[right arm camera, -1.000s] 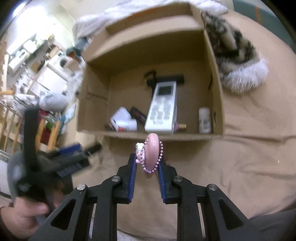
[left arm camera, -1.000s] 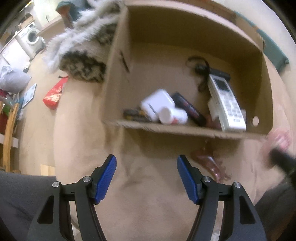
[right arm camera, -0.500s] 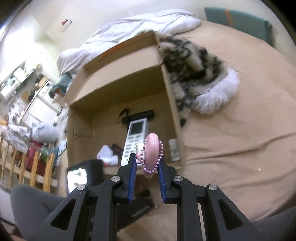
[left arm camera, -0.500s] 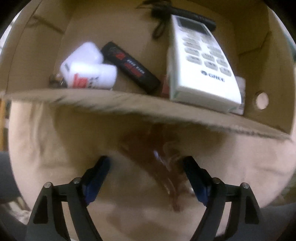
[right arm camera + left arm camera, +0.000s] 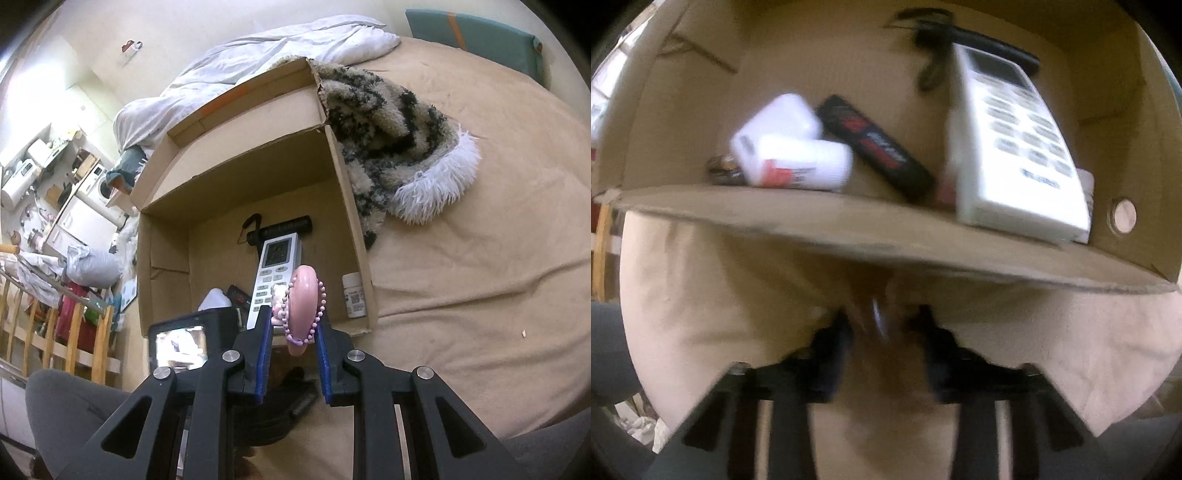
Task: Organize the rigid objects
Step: 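Grasp the pink comb with the right gripper while the left grasps the pink scraper, then lower the pink comb and pink scraper into the box and open both grippers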
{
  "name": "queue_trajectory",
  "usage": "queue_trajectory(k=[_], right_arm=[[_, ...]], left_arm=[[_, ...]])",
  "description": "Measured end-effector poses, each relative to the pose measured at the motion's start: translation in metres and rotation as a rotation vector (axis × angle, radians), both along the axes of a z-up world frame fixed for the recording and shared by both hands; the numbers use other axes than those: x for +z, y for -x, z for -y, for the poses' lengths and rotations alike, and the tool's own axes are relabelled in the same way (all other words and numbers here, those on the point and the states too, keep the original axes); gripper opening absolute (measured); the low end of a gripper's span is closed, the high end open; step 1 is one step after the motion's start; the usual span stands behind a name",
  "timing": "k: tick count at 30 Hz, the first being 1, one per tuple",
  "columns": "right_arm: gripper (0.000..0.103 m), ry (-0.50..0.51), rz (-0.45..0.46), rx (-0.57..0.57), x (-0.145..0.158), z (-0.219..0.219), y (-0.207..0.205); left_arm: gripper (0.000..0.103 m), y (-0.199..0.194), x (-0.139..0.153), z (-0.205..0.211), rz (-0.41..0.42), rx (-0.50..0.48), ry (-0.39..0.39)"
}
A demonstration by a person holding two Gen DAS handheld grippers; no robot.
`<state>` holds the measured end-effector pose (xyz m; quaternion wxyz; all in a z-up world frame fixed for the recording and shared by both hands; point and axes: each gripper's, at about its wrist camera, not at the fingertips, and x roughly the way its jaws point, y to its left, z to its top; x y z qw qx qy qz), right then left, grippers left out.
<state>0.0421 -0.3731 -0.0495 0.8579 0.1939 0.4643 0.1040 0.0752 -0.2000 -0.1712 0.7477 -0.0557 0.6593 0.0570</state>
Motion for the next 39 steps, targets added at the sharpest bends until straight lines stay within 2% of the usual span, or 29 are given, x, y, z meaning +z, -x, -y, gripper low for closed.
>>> queue_trajectory(k=[3,9,13,19,23,27,31,36,39], right_arm=[[0.023,0.001,0.000,0.001,0.000,0.000,0.000],[0.023,0.018,-0.007,0.016,-0.001,-0.006,0.002],[0.023,0.020,-0.013,0.033,-0.001,-0.011,0.003],[0.023,0.049,0.001,0.058,0.000,-0.020,0.004],[0.023,0.048,0.009,0.063,0.003,-0.020,0.006],[0.024,0.040,0.053,0.072,0.014,-0.020,0.007],[0.024,0.037,0.062,0.081,0.018,-0.023,0.005],[0.024,0.032,0.053,0.098,0.018,-0.026,-0.001],[0.024,0.028,0.048,0.112,0.020,-0.027,-0.010]], left_arm=[[0.026,0.001,0.002,-0.018,-0.004,-0.016,0.038],[0.026,0.016,0.014,-0.042,0.006,-0.118,-0.006],[0.026,0.017,0.021,-0.061,0.016,-0.084,-0.018],[0.026,0.028,0.053,-0.072,0.119,-0.142,-0.056],[0.026,0.041,0.080,-0.081,0.169,-0.169,-0.032],[0.025,0.053,0.108,-0.069,0.217,-0.203,-0.023],[0.025,0.077,0.143,-0.055,0.313,-0.248,-0.036],[0.025,0.064,0.179,-0.052,0.443,-0.271,-0.062],[0.025,0.046,0.196,-0.052,0.490,-0.269,-0.083]])
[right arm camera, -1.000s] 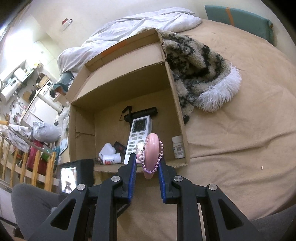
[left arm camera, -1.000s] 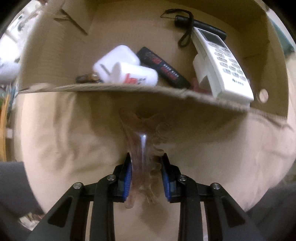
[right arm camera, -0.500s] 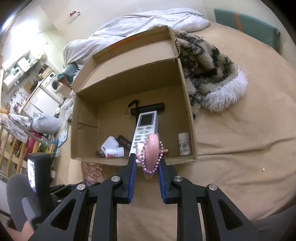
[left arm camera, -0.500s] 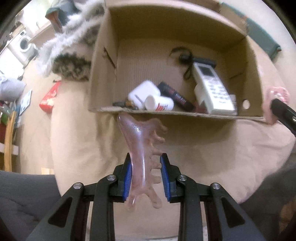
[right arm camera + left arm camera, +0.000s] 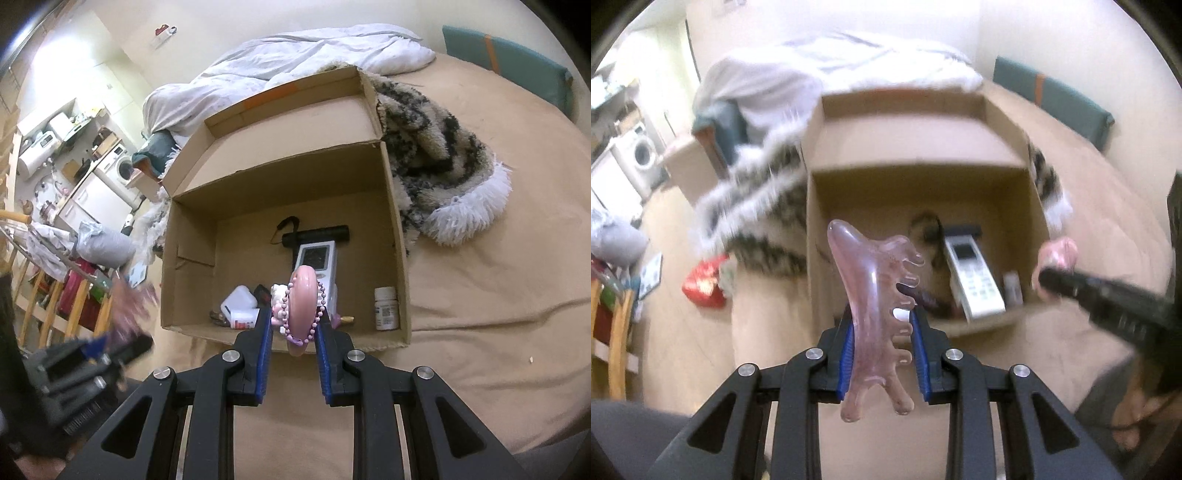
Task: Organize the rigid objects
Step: 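Lower the pink comb and pink scraper into the box and open both grippers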
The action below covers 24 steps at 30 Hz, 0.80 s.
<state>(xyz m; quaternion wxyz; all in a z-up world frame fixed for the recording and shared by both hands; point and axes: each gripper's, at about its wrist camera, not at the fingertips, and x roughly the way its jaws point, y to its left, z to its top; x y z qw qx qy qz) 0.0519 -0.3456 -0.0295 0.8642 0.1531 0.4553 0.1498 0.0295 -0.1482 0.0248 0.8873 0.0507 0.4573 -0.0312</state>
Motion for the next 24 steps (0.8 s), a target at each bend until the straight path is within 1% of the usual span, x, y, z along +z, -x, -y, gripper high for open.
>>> queue_trajectory(k=[4,6,10,13,15,19,24], right_arm=[[0.024,0.011,0.014,0.012,0.008,-0.002,-0.017],[0.024,0.015,0.018,0.019,0.011,-0.002,-0.027],[0.024,0.043,0.012,0.040,0.011,-0.008,-0.055],[0.024,0.060,-0.023,0.052,-0.002,-0.013,-0.071],[0.024,0.064,-0.038,0.053,-0.014,-0.016,-0.076],[0.024,0.063,-0.111,0.053,-0.040,-0.022,-0.080],[0.024,0.140,-0.111,0.095,-0.048,-0.035,-0.081]], left_arm=[[0.025,-0.029,0.009,0.001,0.027,-0.003,-0.029],[0.025,-0.045,0.007,0.002,0.040,-0.007,-0.064],[0.025,-0.079,-0.010,0.001,0.011,-0.006,-0.081],[0.025,-0.093,-0.029,0.002,-0.004,-0.012,-0.100],[0.025,-0.096,-0.039,0.002,-0.011,-0.017,-0.095],[0.025,-0.099,-0.055,0.006,-0.008,-0.034,-0.117],[0.025,-0.104,-0.072,0.005,-0.042,-0.034,-0.118]])
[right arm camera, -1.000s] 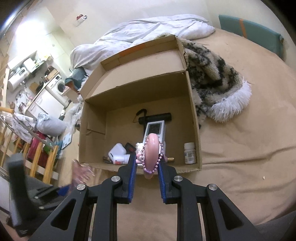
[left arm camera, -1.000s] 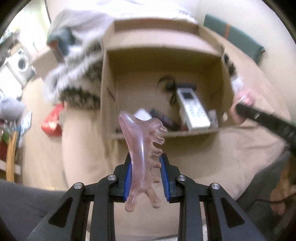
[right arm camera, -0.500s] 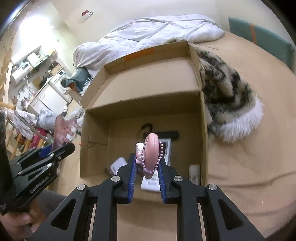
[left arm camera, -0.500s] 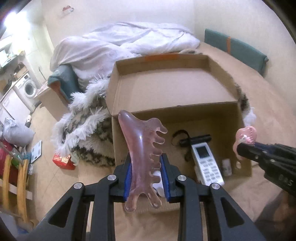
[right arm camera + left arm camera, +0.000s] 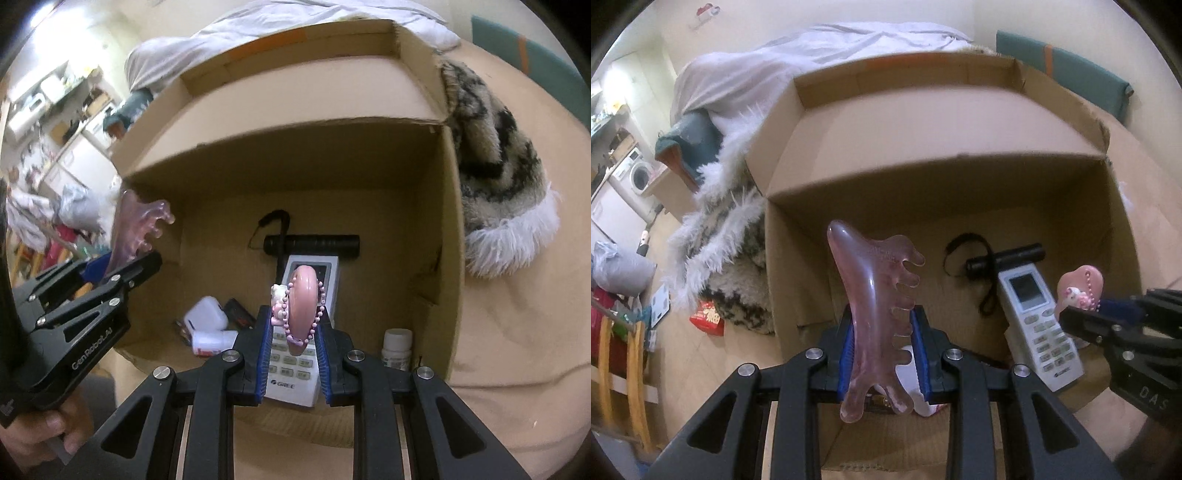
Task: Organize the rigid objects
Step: 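Lower the pink comb and pink scraper into the box and open both grippers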
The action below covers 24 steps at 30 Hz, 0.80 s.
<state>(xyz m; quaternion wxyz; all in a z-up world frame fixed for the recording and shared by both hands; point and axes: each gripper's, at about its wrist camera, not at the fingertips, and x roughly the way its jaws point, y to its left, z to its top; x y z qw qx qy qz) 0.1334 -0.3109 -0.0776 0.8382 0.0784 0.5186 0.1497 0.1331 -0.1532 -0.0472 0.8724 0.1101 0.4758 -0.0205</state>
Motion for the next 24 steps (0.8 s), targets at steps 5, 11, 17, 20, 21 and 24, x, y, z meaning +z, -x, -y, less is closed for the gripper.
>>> queue_trajectory(k=[5,11,17,20,21,24], right_arm=[[0.024,0.025,-0.030,0.002,-0.010,-0.003,-0.004],[0.024,0.025,-0.029,-0.004,-0.011,-0.003,-0.007],[0.024,0.022,-0.028,-0.019,-0.011,0.000,-0.010],[0.024,0.035,-0.031,-0.042,-0.013,0.004,-0.011],[0.024,0.038,-0.036,-0.052,-0.014,0.006,-0.012],[0.035,0.004,-0.049,-0.089,-0.015,0.014,-0.015]], left_arm=[[0.025,-0.001,-0.003,-0.005,0.003,0.007,0.022],[0.025,-0.003,0.003,-0.019,0.009,0.052,0.087],[0.026,0.000,-0.006,-0.008,-0.011,0.011,0.053],[0.029,0.000,-0.006,-0.006,-0.024,0.001,0.072],[0.035,0.000,-0.006,-0.006,-0.020,0.004,0.069],[0.064,0.006,0.001,-0.002,0.041,0.003,0.041]])
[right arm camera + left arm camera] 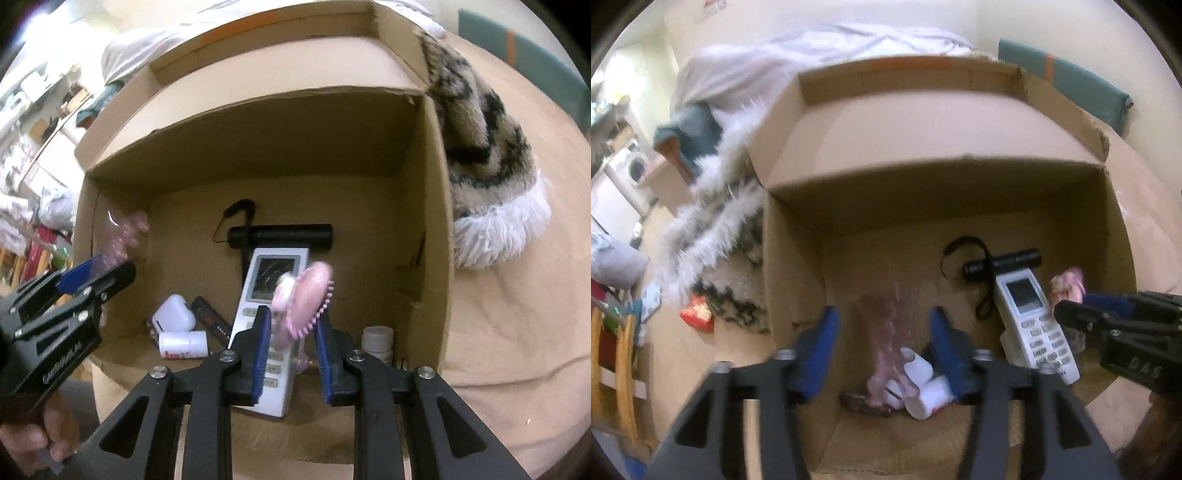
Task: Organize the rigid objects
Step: 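Lower the pink comb and pink scraper into the box and open both grippers, then withdraw both grippers from the box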
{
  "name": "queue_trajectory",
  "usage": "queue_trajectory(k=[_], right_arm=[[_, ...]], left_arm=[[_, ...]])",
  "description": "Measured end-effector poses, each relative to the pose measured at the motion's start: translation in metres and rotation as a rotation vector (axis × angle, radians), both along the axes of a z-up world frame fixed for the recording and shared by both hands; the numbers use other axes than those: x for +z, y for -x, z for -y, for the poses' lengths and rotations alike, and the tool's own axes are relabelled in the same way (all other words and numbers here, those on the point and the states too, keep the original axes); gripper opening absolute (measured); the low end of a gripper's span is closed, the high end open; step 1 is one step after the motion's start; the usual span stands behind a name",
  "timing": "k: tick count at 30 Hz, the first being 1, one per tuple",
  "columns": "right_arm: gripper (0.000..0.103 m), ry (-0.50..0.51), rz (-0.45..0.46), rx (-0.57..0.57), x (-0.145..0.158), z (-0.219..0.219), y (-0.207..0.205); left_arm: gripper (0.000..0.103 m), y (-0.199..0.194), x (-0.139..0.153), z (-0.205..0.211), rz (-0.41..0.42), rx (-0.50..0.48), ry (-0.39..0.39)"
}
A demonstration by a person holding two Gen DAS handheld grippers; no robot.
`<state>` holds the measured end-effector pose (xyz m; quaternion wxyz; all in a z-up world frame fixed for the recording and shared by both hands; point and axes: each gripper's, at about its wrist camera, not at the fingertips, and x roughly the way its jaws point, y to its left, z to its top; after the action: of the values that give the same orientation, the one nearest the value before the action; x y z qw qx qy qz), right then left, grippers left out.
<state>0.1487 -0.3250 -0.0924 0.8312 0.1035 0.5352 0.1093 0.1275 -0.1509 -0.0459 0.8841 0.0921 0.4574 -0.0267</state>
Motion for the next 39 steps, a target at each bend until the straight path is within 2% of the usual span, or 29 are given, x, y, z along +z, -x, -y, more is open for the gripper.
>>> queue_trajectory(k=[1,4,7,8,9,11,15,22,26,33,35,39], right_arm=[[0.037,-0.028,0.005,-0.004,0.002,0.002,0.000],[0.081,-0.068,0.057,-0.021,0.012,0.006,0.002],[0.089,-0.114,0.078,-0.030,0.020,0.011,0.002],[0.099,-0.125,0.082,-0.035,0.022,0.013,0.002],[0.103,-0.133,0.090,-0.046,0.023,0.015,0.003],[0.103,-0.145,0.089,-0.053,0.025,0.016,0.002],[0.103,-0.127,0.109,-0.052,0.031,0.018,0.005],[0.103,-0.126,0.199,-0.069,0.057,0.024,0.027],[0.103,-0.110,0.219,-0.060,0.072,0.024,0.049],[0.103,-0.085,0.310,-0.064,0.102,0.027,0.092],[0.103,-0.072,0.336,-0.064,0.106,0.027,0.102],[0.103,-0.002,0.393,-0.042,0.108,0.018,0.118]], left_arm=[[0.067,0.001,0.002,0.001,0.012,-0.003,-0.002],[0.068,0.002,0.006,0.004,0.024,-0.013,-0.005],[0.068,0.002,0.009,0.000,0.024,0.011,0.002],[0.068,0.001,0.011,-0.003,0.019,0.030,0.019],[0.068,0.000,0.012,-0.008,0.011,0.048,0.045],[0.068,-0.001,0.016,-0.016,-0.006,0.061,0.106],[0.068,0.005,0.027,-0.025,-0.016,0.087,0.145],[0.068,0.031,0.037,-0.044,-0.043,0.145,0.225],[0.072,0.048,0.045,-0.048,-0.048,0.148,0.221],[0.092,0.089,0.070,-0.052,0.087,0.146,0.188],[0.093,0.101,0.076,-0.054,0.130,0.152,0.183],[0.102,0.116,0.082,-0.061,0.198,0.165,0.174]])
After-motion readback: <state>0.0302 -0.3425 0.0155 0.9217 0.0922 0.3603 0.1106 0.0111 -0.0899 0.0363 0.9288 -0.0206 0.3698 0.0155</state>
